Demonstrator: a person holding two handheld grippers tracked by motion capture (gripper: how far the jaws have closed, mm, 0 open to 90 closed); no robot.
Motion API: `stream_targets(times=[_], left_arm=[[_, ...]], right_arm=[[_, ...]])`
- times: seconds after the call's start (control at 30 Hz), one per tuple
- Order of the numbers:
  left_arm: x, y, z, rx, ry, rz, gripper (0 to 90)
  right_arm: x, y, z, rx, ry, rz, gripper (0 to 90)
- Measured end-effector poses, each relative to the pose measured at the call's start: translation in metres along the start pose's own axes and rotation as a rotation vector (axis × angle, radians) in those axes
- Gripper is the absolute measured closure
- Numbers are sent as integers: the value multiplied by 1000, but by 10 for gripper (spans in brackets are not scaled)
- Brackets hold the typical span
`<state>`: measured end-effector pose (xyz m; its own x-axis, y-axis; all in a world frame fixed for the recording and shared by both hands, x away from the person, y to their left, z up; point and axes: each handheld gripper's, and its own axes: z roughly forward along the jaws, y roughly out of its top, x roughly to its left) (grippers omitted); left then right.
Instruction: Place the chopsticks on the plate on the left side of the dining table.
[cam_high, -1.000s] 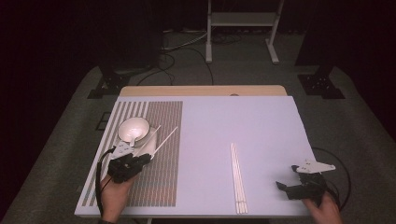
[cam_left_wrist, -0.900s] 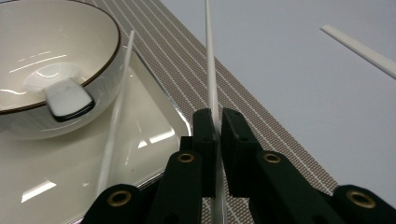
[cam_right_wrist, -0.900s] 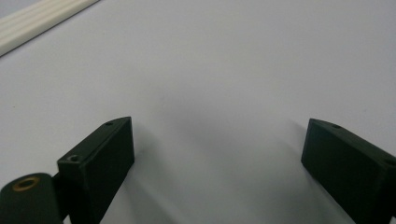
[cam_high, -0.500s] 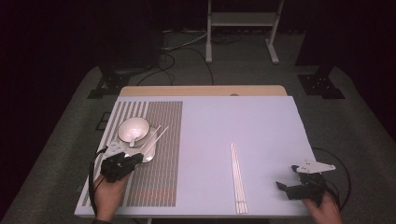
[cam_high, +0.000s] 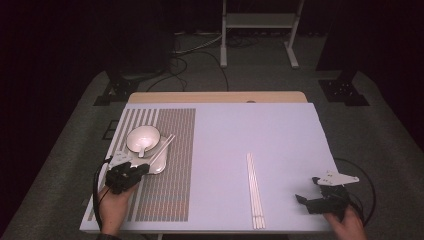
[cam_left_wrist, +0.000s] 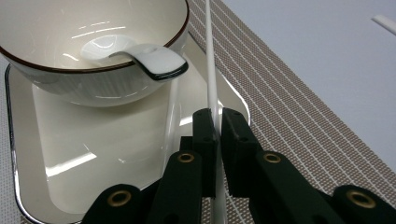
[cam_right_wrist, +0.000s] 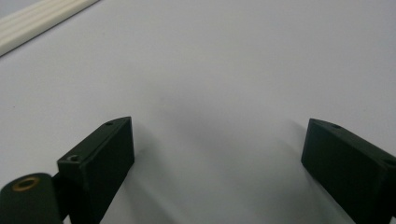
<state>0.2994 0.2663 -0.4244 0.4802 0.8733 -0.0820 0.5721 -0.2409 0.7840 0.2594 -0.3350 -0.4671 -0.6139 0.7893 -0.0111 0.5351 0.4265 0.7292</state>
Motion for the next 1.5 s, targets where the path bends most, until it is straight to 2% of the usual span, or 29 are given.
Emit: stream_targets(times=[0.67,1.5], left_arm=[[6,0,10,33,33,3,847],[9,0,16,39,37,4,841]], right_arm=[[0,0,0,0,0,0,80],[0,0,0,-1,0,-1,79]])
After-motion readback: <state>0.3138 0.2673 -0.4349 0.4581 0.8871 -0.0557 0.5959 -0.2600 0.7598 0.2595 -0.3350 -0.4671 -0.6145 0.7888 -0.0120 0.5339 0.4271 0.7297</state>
